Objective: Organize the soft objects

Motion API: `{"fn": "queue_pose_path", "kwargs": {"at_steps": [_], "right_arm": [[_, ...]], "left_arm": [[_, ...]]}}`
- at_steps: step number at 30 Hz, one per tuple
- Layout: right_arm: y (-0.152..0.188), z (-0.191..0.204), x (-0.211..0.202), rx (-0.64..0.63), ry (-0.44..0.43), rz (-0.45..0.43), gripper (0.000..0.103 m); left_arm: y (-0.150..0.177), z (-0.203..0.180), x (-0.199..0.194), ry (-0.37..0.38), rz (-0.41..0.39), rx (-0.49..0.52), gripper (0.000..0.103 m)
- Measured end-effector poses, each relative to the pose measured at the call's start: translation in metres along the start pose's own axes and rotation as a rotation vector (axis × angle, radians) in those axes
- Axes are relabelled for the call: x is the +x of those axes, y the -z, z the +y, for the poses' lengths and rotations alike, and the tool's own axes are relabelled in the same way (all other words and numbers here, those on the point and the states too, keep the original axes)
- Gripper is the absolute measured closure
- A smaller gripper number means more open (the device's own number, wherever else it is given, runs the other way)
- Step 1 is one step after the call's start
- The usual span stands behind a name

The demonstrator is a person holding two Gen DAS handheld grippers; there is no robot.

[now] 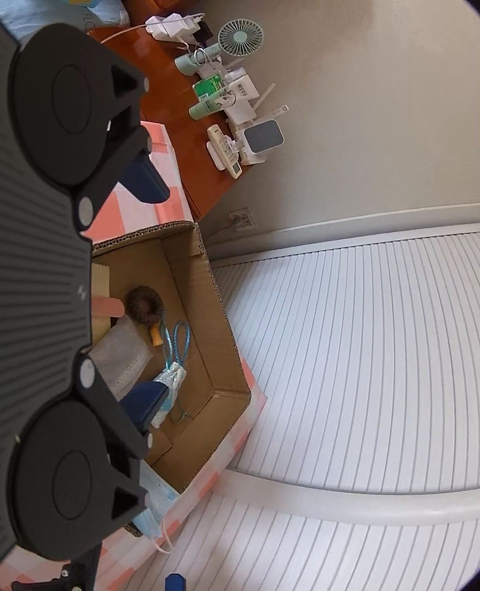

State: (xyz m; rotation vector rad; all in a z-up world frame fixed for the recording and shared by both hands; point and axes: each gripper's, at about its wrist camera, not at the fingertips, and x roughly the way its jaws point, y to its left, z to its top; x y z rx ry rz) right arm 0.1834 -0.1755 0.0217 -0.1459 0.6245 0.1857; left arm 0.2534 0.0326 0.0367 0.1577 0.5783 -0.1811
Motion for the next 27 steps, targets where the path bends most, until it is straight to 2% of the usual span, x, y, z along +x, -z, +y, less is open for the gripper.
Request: {"fn": "queue_pose_path", "kwargs": {"at_steps": [7,13,18,27], "right_arm": [[0.012,0.003,-0.024,0.060,0.041,0.024,0.000],[0.031,0.011,-0.035,0.131,0.085,0.099,0.000],[0.034,0.022,-0.048,0.118,0.097,0.107,0.000],[0.032,0.027,-0.062,0.111,0.101,0.085,0.000]], "left_arm": [[0.035,-0.017,-0.055,-0.038,-0.024,-0.004,0.001],[0.068,-0.026,-0.089,-0.010,0.062,-0.120,0.001],[0.078,-0.035,-0.106,-0.025,0.106,-0.153,0.001],[0.078,-0.042,-0.120,-0.065,0.105,-0.139,0.001]]}}
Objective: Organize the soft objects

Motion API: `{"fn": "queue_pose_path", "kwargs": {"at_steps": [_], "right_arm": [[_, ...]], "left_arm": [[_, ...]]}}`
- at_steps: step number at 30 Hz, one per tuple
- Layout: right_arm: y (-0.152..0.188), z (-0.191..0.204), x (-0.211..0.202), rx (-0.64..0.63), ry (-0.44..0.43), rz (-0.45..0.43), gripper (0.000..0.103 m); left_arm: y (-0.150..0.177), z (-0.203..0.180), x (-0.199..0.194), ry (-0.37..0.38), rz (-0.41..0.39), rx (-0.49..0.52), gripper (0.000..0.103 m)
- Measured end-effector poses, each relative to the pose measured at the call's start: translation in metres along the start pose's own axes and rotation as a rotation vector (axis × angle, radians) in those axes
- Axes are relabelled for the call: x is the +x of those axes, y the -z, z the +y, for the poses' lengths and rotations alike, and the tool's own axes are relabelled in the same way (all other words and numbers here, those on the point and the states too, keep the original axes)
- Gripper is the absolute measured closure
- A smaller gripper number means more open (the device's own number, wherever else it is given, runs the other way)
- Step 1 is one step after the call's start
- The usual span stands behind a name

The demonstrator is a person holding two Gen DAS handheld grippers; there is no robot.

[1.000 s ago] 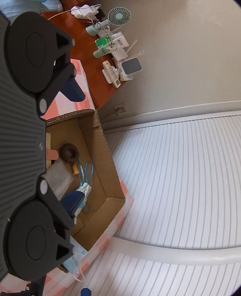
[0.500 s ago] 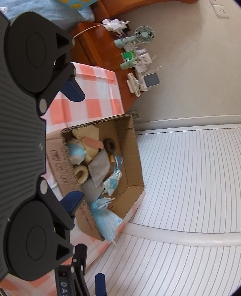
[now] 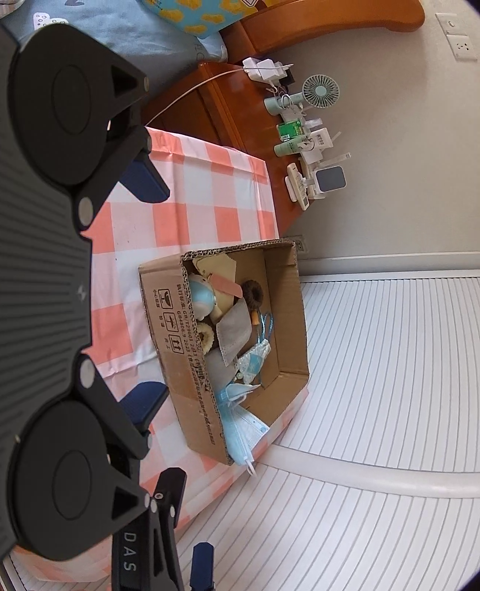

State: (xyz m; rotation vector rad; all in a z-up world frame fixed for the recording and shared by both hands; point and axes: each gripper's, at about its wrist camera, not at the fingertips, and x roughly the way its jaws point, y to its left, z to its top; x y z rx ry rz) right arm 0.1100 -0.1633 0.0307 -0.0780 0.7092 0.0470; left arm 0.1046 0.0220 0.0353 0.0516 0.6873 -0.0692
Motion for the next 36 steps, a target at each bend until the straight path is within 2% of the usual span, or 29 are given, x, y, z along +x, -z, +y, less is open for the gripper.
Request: {"fn": "queue_pose_path", "kwargs": {"at_steps": [36], "right_arm": [[0.0020,-0.0035,-0.0102,0.006,-0.010,-0.012,0.000]], "left_arm": [[0.0002,-0.0053,-0.0078,-0.014,-0.004,0.012,0.001]]}}
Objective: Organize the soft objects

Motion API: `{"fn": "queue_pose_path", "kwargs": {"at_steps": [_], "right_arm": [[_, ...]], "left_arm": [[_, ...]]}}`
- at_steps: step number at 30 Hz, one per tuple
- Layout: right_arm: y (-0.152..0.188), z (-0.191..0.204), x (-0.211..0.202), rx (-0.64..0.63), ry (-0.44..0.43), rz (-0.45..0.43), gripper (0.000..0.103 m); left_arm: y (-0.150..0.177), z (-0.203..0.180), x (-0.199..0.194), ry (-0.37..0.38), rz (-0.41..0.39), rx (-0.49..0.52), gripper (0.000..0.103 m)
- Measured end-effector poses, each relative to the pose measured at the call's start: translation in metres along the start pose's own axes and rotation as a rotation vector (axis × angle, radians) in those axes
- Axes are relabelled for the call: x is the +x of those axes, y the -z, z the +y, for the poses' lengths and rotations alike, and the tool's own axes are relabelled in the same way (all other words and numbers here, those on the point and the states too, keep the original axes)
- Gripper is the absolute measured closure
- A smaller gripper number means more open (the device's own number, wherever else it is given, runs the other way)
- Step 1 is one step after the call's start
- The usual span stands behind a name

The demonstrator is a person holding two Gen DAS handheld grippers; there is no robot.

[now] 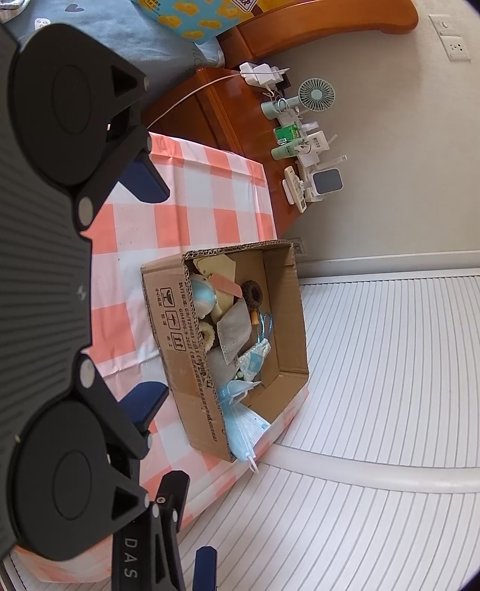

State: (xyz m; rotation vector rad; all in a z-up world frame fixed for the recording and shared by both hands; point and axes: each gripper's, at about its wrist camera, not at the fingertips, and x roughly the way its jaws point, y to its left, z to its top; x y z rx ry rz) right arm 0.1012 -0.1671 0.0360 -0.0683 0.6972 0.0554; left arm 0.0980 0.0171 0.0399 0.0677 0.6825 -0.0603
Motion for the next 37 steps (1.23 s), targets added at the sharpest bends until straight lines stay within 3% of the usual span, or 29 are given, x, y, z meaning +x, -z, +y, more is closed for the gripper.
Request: {"fn": "queue_pose_path", "kwargs": {"at_steps": [37], "right_arm": [[0.0006,-0.0025,-0.0061,0.003,-0.009,-0.013,0.000]], "left_arm": [[-0.0010,-0.0017,-0.0038,-0.011,-0.002,0.005,0.001]]}}
